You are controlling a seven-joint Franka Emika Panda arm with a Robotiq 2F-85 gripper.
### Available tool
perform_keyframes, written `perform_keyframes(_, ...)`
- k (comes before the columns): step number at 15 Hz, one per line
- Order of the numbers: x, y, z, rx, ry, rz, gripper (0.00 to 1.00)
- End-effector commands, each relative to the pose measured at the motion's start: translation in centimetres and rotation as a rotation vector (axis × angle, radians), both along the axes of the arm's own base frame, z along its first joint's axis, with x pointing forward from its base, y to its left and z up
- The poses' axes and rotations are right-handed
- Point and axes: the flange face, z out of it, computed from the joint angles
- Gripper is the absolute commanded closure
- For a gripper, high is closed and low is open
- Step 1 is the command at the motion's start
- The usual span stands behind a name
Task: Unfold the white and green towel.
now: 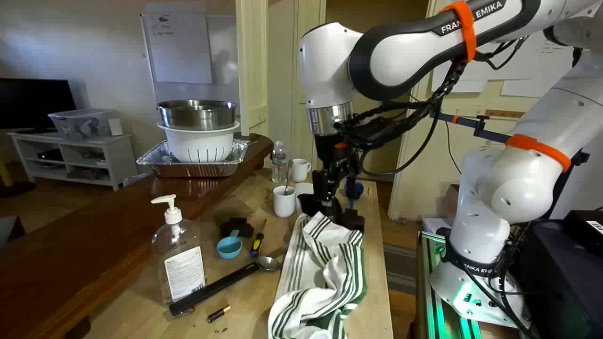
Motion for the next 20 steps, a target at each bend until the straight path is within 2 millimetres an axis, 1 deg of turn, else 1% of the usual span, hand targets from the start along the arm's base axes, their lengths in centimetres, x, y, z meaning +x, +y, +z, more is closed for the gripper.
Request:
perform_keyframes(1, 0.0, 0.0, 0.1, 0.000, 0.001, 0.000, 0.00)
perform_keyframes(6, 0.0, 0.0, 0.1, 0.000, 0.001, 0.000, 0.00)
perform_keyframes(8, 2.3, 0.4, -0.9, 0.020, 0.000, -0.088, 0.00)
perform_keyframes(9, 3.4, 0.9, -1.5, 0.029, -0.014, -0.095, 0.00)
perform_keyframes(10, 4.7, 1.1, -2.1, 0.028, -0.023, -0.175, 0.00)
perform_keyframes(11, 5.8, 1.6, -2.5, 0.057, -0.033, -0.204, 0.00)
perform_keyframes(13, 8.2, 2.8, -3.6, 0.092, -0.063, -0.265, 0.00)
perform_keyframes(14, 9.4, 3.8, -4.1, 0.125, -0.071, -0.292, 0.00)
perform_keyframes(15, 10.2, 5.2, -4.9, 0.151, -0.061, -0.276, 0.00)
perform_keyframes(16, 10.7, 6.4, -5.4, 0.167, -0.057, -0.222, 0.00)
perform_keyframes(17, 9.0, 3.9, -4.2, 0.124, -0.083, -0.236, 0.00)
perform_keyframes(18, 9.5, 4.5, -4.8, 0.128, -0.072, -0.228, 0.00)
perform_keyframes(20, 9.6, 4.4, -5.1, 0.127, -0.067, -0.231, 0.00)
